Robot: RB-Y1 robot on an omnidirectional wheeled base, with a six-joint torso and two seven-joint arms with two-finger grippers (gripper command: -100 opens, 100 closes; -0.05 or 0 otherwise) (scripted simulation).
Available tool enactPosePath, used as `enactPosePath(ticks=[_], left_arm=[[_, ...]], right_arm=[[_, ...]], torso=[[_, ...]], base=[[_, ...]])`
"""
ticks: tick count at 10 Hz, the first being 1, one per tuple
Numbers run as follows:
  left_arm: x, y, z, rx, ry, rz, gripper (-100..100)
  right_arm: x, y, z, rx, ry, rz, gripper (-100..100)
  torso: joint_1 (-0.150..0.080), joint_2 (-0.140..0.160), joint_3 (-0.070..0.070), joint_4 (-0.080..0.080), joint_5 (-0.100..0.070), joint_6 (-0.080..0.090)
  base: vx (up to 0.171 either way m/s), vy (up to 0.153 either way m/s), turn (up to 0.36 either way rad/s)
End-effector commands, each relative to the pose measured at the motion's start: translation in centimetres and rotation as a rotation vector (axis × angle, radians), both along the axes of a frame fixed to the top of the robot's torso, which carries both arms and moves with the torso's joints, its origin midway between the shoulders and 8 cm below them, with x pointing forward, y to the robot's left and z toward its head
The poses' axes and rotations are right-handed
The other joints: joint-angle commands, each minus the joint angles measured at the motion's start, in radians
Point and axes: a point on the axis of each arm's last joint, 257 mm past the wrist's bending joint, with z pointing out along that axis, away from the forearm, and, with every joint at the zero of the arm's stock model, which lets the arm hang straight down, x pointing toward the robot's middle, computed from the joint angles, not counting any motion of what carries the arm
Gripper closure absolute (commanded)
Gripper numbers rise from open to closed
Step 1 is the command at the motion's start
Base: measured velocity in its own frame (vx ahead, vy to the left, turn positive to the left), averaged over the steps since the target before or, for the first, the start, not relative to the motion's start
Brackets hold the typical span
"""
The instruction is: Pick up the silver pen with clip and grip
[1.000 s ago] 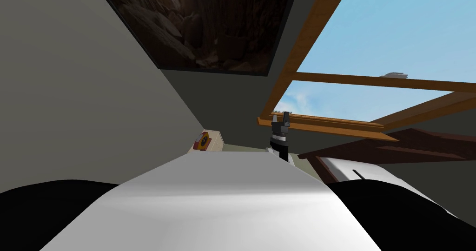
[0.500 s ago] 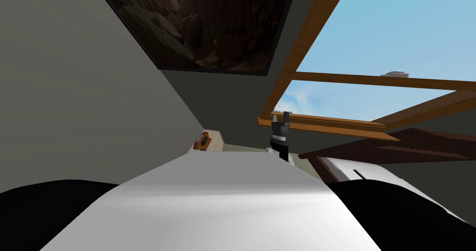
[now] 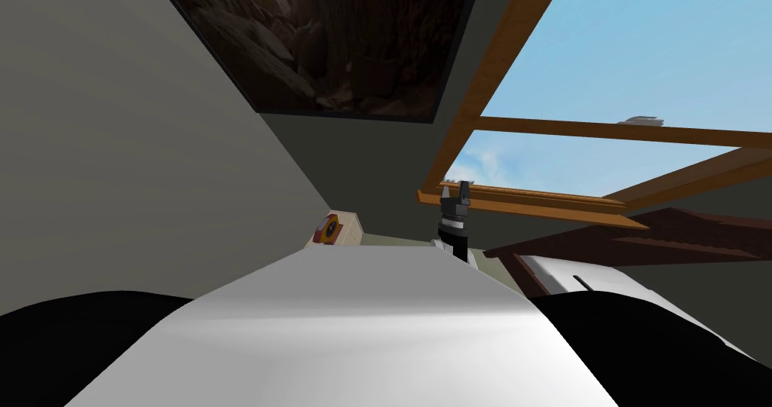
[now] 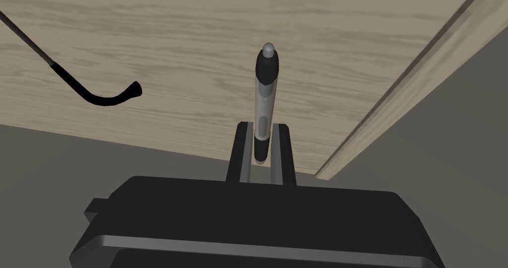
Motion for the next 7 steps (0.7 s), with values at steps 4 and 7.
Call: enactPosePath(ticks=[4,7], left_arm=[[-0.52,-0.63,1.08,0.001,0.001,0.001,100],[-0.53,-0.64,1.17,0.001,0.001,0.001,0]], right_arm=[[0.0,0.0,0.0,0.0,0.0,0.0,0],[0.0,0.0,0.0,0.0,0.0,0.0,0]], torso=[[0.0,0.0,0.0,0.0,0.0,0.0],[0.0,0.001,0.0,0.0,0.0,0.0]], base=[[0.006,-0.003,-0.001],[0.002,-0.001,0.0]])
